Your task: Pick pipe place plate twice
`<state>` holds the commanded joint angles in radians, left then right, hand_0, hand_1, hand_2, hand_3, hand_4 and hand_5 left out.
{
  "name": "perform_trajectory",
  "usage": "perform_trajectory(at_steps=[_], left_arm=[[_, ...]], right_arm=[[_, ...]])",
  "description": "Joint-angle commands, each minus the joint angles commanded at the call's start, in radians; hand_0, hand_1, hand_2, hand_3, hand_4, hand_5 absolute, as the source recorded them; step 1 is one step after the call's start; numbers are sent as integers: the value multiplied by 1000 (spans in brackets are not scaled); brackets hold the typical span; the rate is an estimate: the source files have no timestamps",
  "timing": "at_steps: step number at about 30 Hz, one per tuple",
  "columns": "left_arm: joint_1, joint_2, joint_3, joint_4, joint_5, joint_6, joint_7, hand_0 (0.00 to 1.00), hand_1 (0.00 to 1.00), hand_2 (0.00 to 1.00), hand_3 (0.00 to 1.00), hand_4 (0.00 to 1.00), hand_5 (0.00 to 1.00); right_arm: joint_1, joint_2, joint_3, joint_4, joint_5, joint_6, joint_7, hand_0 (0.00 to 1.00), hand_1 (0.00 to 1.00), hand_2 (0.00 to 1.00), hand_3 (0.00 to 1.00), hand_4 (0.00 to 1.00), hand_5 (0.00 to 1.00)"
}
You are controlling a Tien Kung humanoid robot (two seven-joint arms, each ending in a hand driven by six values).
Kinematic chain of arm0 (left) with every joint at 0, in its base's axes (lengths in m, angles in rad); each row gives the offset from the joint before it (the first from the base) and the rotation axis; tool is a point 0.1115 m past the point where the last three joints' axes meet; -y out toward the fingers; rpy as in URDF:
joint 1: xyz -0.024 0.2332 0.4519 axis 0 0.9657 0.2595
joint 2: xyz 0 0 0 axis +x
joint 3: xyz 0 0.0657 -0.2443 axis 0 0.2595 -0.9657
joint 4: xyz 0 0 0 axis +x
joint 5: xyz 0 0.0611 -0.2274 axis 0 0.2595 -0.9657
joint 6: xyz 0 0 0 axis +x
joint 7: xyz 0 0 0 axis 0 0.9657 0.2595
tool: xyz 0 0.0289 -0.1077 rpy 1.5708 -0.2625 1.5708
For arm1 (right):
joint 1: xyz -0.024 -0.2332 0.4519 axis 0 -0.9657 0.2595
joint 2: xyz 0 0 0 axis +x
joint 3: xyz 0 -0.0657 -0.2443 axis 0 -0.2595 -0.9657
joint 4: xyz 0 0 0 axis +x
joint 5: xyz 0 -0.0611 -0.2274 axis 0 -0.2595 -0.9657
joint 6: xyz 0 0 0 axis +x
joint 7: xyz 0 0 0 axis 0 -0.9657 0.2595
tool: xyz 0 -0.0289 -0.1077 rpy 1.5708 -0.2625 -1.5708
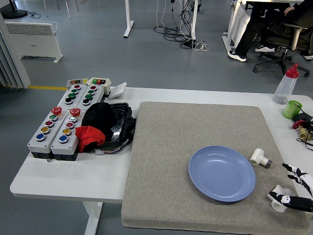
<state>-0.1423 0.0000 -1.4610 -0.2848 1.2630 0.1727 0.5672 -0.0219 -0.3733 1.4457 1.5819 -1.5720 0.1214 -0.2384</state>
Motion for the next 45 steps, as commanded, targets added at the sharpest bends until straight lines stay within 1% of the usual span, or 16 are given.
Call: perform_trajectory(at_steps=[2,3,8,10,14,15,20,21,26,27,32,33,38,39,44,45], left_arm=[[-1,0,0,0,1,0,0,608,573,596,618,577,998],[-1,0,0,0,1,0,0,607,573,596,618,577,998],[-4,0,-1,0,3,1,0,607,573,596,618,577,998],[-4,0,0,0,2,1,0,607,573,596,618,577,998],[-5,0,0,0,2,2,0,607,573,596,618,577,998],[-5,0,0,0,2,2,0,607,573,595,617,577,998],[-4,0,0,-1,4,3,1,607,573,595,617,577,998],[-4,0,0,-1,4,3,1,607,573,596,615,577,998],[-5,0,0,0,4,3,0,607,573,596,615,577,998],[-5,0,0,0,4,3,0,607,573,596,614,576,998],[-5,0,-1,0,5,3,-1,607,573,596,614,576,998],[-5,0,-1,0,5,3,0,608,573,596,616,578,998],[-5,0,-1,0,5,3,0,608,573,596,616,578,998],[-5,0,-1,0,5,3,0,606,573,596,615,577,998],[-5,0,0,0,5,3,0,606,573,596,615,577,998],[-5,0,0,0,4,3,0,606,573,596,615,577,998]], right_arm=[[1,1,-5,-2,-3,2,-3,998,945,998,982,847,400],[2,2,-7,-4,-5,3,-4,998,948,998,982,870,437],[3,2,-13,-14,-16,4,-17,998,948,998,982,870,437],[3,4,-15,-23,-33,-8,-23,998,947,998,983,868,425],[6,7,-19,-35,-59,-15,-23,998,947,998,983,868,425],[6,7,-20,-36,-61,-15,-23,998,935,998,971,839,359],[7,8,-26,-38,-85,-9,-26,998,935,998,971,839,359],[7,8,-27,-39,-87,-7,-28,960,878,968,922,814,320],[8,9,-29,-40,-88,-7,-34,960,878,968,922,814,320],[9,9,-30,-41,-89,-8,-37,837,815,892,870,801,311],[12,12,-33,-45,-102,-16,-44,837,815,892,870,801,311],[13,12,-34,-45,-106,-17,-43,635,689,747,782,754,268],[18,11,-39,-46,-106,-17,-44,635,689,747,782,754,268],[19,11,-40,-46,-108,-17,-45,554,641,705,756,745,274],[20,14,-39,-47,-103,-16,-43,554,641,705,756,745,274],[19,15,-37,-46,-102,-18,-41,467,582,676,741,735,275]])
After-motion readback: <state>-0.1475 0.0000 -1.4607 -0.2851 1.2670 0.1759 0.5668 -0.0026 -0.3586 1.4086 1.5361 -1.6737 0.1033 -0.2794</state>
